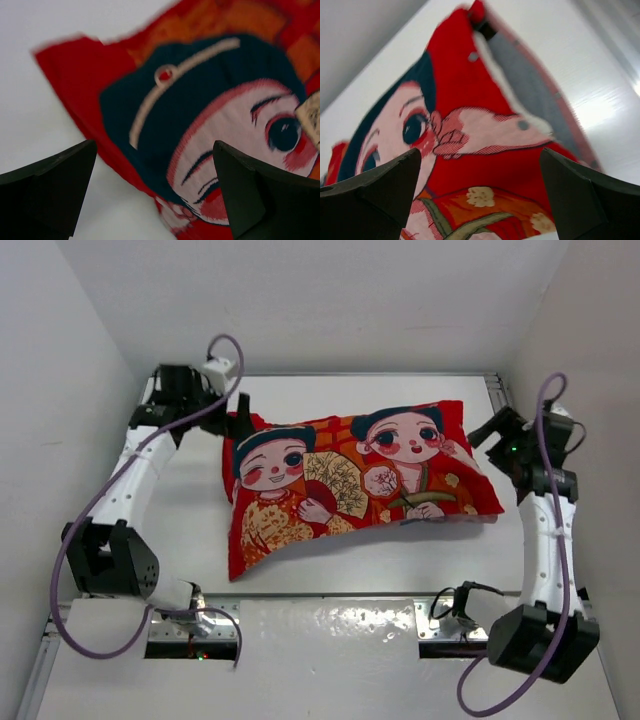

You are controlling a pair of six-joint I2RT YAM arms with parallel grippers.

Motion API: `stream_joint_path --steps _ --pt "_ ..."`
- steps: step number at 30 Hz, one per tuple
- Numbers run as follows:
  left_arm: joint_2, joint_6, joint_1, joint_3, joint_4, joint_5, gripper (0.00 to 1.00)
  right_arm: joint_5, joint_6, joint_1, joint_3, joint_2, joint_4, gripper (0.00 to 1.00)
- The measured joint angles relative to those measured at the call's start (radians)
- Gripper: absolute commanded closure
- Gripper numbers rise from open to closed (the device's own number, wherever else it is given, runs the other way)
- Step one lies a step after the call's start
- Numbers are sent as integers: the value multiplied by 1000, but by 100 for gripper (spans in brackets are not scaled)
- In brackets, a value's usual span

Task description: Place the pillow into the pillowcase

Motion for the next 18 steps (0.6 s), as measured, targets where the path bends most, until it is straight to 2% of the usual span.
stream_joint_path --steps 2,4,5,6,8,9,11,14,18 --pt "15 -3 -17 -117 5 46 0 -32 4 56 -51 34 42 2" --pt "42 -5 -31 -199 3 68 0 -51 12 110 -134 50 71 16" --pt "58 -7 -39 -225 4 73 0 -57 19 129 -176 55 76 25" --pt "71 -13 -46 -241 9 79 0 -57 25 138 -217 56 84 43" --pt "84 -21 -56 -260 33 93 1 -50 41 144 -282 55 92 69" --pt "86 -25 -56 -265 46 98 2 -44 57 151 -315 52 109 88" --pt "86 -35 -57 -278 85 103 10 -38 84 181 -375 40 132 100" --pt "93 -44 -55 -281 116 90 14 -6 125 278 -446 5 172 100" --pt "105 -45 -31 -278 146 26 12 14 150 419 -475 -24 204 100"
